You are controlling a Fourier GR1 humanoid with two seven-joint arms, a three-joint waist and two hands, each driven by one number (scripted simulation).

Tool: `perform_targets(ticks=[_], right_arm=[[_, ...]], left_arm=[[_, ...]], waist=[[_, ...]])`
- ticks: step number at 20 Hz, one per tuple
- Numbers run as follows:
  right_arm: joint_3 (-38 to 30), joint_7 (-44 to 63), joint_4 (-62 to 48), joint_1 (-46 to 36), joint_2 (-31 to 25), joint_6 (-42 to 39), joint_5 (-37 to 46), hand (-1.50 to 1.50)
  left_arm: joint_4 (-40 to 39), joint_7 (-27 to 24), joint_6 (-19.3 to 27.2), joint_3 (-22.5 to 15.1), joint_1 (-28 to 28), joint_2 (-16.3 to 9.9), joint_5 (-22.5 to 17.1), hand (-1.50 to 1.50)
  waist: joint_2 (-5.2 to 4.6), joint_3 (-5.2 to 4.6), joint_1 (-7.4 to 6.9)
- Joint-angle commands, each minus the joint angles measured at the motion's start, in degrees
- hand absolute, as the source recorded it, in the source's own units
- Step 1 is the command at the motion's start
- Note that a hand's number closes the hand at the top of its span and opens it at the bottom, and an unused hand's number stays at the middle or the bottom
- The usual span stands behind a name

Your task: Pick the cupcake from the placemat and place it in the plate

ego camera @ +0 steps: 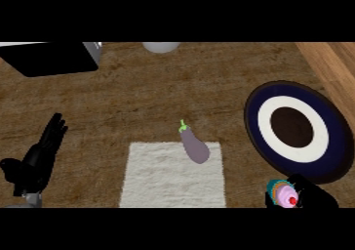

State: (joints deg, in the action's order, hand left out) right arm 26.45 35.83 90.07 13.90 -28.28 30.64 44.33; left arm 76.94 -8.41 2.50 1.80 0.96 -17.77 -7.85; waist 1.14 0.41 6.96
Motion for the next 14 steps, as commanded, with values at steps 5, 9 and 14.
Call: perform_targets(ticks=[5, 9, 14], right_arm=[[-14.98, -21.78, 4.78, 16.28, -14.27, 14.45, -17.3, 1.5], [-20.18, -33.79, 7.5, 23.78, -16.12, 18.52, -25.84, 1.5], [-29.81, -47.85, 11.57, 30.02, -14.68, 20.73, -37.64, 1.5]], left_arm=[[0.84, -1.41, -0.16, -0.05, 1.98, 0.3, 0.16, 0.0], [1.8, 0.29, 0.22, 0.4, 0.58, 0.39, -0.48, 0.0], [1.9, 0.22, -0.58, -0.65, 2.19, 0.57, 0.15, 0.0]], waist=[[0.17, -0.13, -0.45], [0.48, -0.09, 0.07], [0.21, -0.23, -1.67]])
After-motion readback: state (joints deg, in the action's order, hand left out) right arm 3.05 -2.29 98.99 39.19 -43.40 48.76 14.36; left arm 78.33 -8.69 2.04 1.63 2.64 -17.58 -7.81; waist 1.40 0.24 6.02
